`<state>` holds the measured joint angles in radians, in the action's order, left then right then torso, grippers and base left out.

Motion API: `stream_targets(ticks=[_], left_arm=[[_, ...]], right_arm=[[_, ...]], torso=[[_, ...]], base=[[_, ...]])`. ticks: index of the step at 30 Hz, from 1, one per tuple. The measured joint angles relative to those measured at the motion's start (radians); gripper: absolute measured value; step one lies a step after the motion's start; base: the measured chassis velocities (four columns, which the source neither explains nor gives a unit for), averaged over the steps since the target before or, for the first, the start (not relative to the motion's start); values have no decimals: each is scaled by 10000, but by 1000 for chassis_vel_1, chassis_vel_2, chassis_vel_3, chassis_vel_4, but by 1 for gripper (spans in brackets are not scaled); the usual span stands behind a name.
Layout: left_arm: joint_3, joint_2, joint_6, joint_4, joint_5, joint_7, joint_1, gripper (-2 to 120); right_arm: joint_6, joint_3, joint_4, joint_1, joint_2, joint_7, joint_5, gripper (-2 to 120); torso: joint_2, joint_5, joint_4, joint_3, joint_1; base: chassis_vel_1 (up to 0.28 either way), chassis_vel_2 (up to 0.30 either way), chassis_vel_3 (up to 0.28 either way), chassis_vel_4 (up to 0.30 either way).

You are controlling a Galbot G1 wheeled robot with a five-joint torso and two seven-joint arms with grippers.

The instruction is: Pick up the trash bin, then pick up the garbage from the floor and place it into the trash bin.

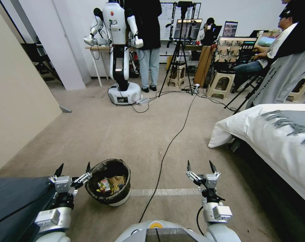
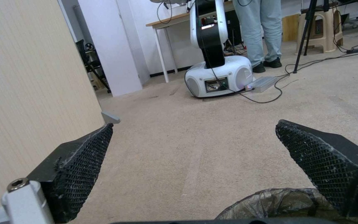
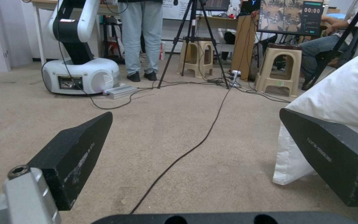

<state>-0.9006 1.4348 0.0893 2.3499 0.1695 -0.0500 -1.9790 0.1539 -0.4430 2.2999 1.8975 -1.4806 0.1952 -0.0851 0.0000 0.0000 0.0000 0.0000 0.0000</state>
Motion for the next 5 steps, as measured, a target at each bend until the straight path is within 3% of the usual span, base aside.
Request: stream_targets(ticks=[5], left_arm=[[-3,-2,-1,-3,3,-3,8,100]], right_arm=[[0,-1,-4,0,6,4,0,100]], torso=[[-1,0,0,0,0]], base=[[0,0,0,0]])
